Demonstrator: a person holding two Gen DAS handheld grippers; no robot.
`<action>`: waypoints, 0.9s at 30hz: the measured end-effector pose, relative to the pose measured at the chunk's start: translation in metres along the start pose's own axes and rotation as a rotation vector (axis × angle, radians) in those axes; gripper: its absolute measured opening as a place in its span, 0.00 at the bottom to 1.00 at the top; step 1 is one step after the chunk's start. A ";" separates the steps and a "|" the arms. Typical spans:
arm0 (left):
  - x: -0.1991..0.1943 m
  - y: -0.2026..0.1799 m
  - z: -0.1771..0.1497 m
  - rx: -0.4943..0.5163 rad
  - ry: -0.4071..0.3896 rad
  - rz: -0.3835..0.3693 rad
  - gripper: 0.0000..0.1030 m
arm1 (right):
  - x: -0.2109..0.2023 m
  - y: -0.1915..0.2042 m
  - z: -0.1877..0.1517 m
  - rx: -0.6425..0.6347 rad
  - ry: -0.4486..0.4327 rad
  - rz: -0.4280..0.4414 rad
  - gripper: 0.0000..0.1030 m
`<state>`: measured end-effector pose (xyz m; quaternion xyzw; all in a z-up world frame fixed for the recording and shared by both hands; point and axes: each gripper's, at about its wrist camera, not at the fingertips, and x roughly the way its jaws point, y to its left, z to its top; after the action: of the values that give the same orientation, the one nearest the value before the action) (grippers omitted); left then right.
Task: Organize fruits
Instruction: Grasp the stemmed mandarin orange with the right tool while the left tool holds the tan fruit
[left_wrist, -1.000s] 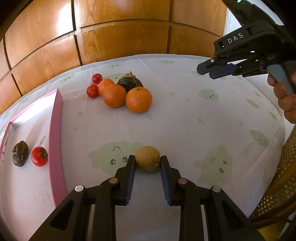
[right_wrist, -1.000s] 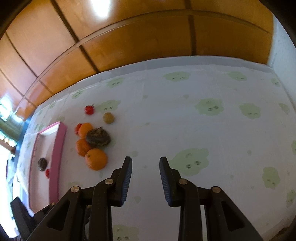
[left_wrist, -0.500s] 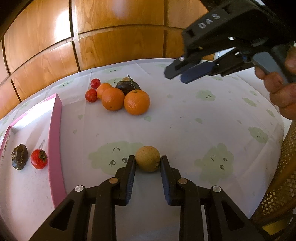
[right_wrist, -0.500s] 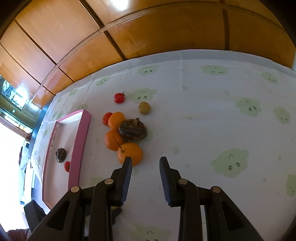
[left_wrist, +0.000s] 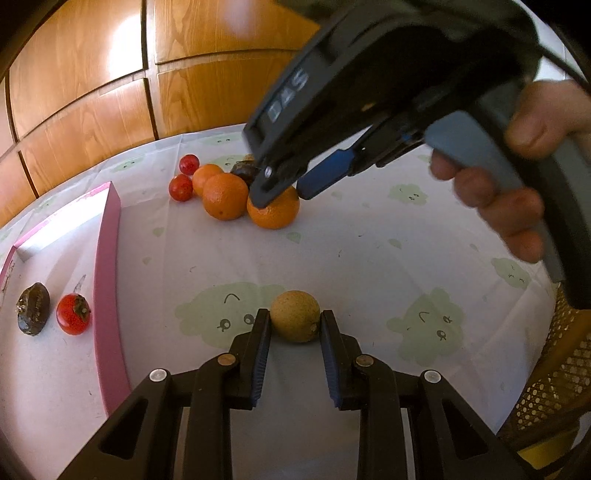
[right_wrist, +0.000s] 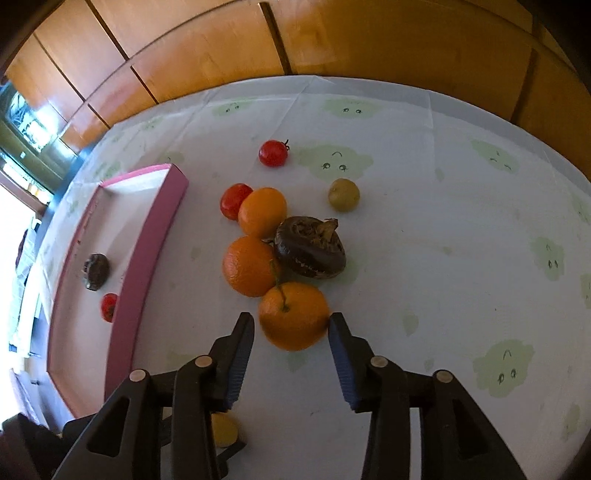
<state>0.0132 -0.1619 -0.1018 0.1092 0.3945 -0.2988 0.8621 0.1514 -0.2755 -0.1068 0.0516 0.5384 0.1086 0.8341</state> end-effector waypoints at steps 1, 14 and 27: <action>0.000 0.000 0.000 0.000 0.000 0.001 0.26 | 0.003 0.000 0.001 -0.003 0.004 -0.003 0.41; -0.001 0.003 0.002 -0.007 0.005 -0.005 0.26 | -0.014 -0.019 -0.030 -0.056 0.079 -0.078 0.39; -0.006 0.012 0.015 -0.064 0.049 -0.027 0.25 | -0.017 -0.033 -0.034 -0.014 0.026 -0.090 0.39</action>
<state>0.0268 -0.1558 -0.0884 0.0833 0.4265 -0.2948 0.8510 0.1183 -0.3127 -0.1125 0.0203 0.5501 0.0754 0.8314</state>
